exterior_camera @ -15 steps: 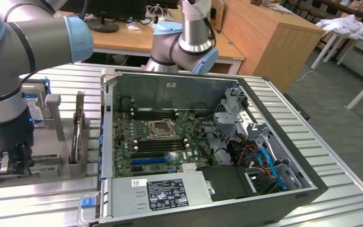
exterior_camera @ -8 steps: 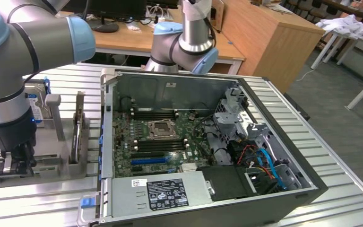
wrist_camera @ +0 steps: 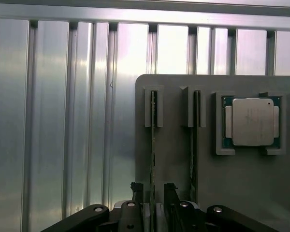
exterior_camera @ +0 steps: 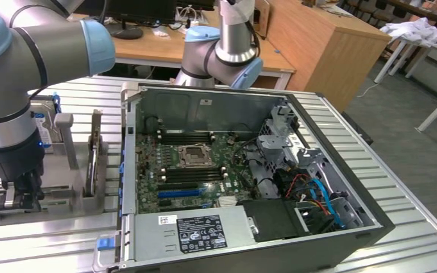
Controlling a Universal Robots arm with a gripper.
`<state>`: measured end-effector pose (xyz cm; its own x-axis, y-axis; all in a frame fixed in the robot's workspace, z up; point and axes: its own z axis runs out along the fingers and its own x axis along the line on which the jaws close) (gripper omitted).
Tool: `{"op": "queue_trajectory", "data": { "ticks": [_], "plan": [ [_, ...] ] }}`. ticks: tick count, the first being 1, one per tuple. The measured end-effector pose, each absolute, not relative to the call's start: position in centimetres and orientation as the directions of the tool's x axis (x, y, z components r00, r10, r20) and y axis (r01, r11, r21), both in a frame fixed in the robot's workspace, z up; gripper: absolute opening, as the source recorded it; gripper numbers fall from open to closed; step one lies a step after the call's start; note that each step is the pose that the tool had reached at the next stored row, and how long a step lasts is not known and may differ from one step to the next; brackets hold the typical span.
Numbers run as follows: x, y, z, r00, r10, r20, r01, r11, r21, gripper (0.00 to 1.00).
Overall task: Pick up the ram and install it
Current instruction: 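Pick up the ram and move it above insertion slot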
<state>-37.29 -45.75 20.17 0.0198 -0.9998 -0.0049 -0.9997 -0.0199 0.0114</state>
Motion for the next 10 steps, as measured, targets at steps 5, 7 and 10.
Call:
{"op": "queue_trajectory", "data": {
  "ticks": [5,7,10],
  "plan": [
    [-37.30,-45.74,20.18,0.020,-1.000,-0.005,-1.000,-0.020,0.011,0.31],
    [-37.30,-45.74,20.18,0.020,-1.000,-0.005,-1.000,-0.020,0.012,0.31],
    [-37.30,-45.73,20.18,0.020,-1.000,-0.005,-1.000,-0.020,0.012,0.30]
  ]
}}
